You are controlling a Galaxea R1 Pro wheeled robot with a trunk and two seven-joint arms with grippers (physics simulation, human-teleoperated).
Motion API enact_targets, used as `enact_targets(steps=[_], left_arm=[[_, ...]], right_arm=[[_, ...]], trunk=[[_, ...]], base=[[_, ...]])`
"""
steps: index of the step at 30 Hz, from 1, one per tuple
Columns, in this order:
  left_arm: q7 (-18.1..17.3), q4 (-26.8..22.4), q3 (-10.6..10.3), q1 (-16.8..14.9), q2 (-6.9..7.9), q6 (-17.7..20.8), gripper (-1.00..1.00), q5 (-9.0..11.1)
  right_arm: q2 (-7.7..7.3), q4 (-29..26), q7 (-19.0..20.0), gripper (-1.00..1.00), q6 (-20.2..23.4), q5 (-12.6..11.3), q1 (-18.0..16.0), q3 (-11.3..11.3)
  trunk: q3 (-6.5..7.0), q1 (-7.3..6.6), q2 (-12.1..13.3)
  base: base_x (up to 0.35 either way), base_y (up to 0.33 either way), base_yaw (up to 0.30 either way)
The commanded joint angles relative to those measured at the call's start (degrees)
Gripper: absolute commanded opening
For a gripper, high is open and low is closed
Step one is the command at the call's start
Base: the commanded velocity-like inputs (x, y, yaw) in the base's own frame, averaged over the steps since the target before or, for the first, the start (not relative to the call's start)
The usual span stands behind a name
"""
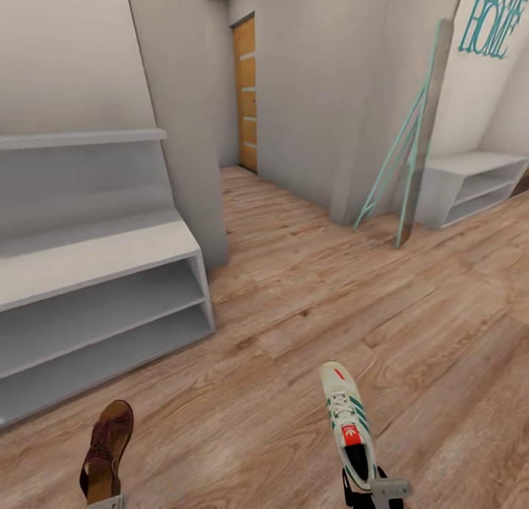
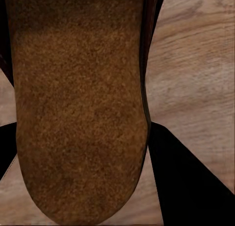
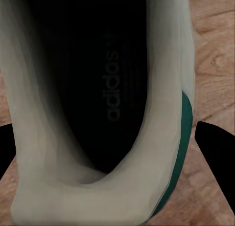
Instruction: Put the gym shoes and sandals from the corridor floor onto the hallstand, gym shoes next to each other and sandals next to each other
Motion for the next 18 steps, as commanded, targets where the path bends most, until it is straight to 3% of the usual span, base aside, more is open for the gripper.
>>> enact_targets(steps=[1,18], left_arm=[[-0.5,0.0,0.5,-0.1,-0.05,-0.2,-1.0,-0.4],[-0.5,0.0,0.4,-0.1,-0.13,-0.2,-1.0,-0.4]], right_arm=[[-0.04,0.0,-0.1,-1.0,-0.1,-0.5,0.0,0.5],[-0.04,0.0,-0.1,-1.0,-0.1,-0.5,0.0,0.5]], trunk=[[-0.04,-0.01,0.0],[-0.04,-0.01,0.0]], base=[[0.001,0.004,0.277],[0.0,0.0,0.277]])
